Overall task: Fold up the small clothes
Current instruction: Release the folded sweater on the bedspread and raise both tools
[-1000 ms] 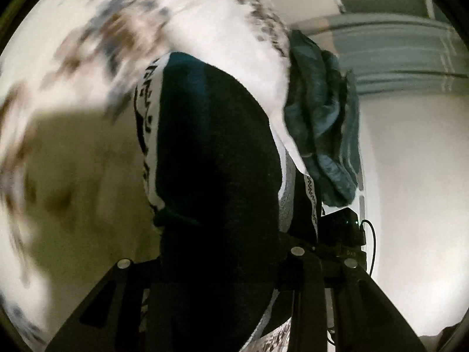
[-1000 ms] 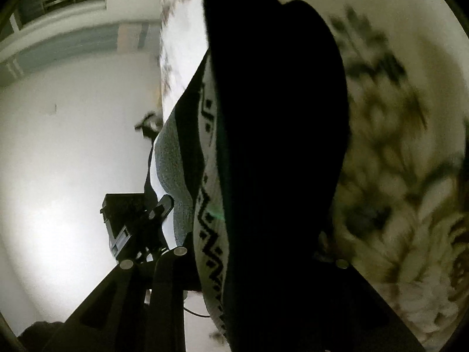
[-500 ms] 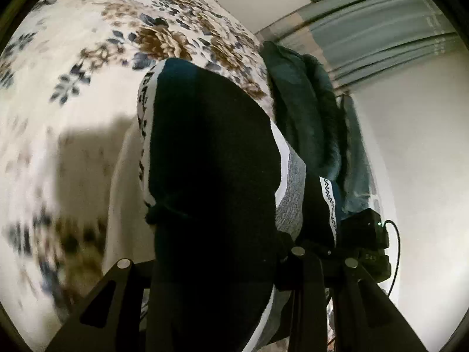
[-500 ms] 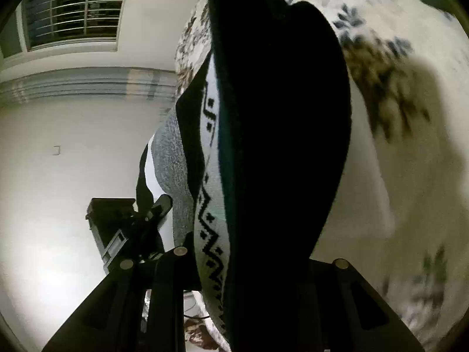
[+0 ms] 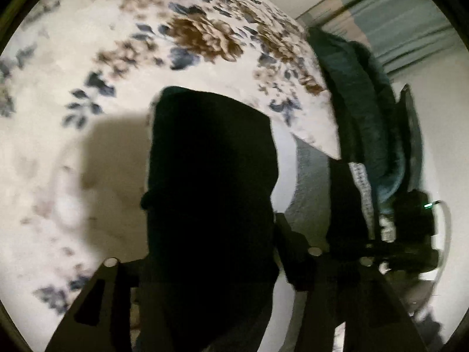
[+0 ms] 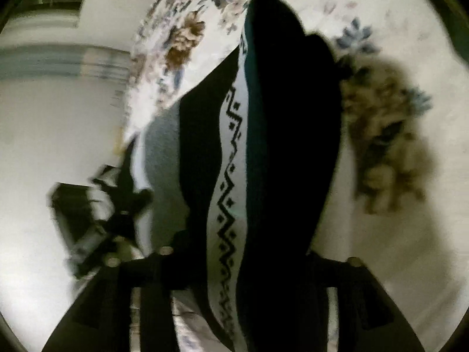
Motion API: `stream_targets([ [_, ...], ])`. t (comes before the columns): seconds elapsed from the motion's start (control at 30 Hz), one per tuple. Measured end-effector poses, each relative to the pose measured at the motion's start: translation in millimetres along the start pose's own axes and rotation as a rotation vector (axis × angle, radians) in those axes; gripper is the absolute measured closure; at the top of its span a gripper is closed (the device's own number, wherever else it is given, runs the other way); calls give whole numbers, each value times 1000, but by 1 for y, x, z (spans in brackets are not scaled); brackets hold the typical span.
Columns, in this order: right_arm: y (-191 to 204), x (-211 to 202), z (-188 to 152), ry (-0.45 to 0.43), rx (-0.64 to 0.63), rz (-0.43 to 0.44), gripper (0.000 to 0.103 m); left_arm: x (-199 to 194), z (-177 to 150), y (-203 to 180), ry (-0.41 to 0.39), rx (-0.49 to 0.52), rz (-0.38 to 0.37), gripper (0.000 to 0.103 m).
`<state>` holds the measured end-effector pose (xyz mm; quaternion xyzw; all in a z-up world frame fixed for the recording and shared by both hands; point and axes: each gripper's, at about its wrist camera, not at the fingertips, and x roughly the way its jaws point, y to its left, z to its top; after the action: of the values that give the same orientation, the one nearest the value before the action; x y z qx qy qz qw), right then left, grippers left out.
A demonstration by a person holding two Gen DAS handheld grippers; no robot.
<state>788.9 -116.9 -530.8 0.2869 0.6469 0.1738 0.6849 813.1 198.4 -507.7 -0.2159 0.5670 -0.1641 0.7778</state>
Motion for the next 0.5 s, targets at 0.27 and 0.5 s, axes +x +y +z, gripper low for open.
stream_targets([
  [0.27,36,-39,-24,-157,-104,-463,0,-33,-23,-39,-108,116,299,8],
  [0.5,77,-105,-111,-346,-187,-755,0,-82,-61,-79,-214,189,455,0],
])
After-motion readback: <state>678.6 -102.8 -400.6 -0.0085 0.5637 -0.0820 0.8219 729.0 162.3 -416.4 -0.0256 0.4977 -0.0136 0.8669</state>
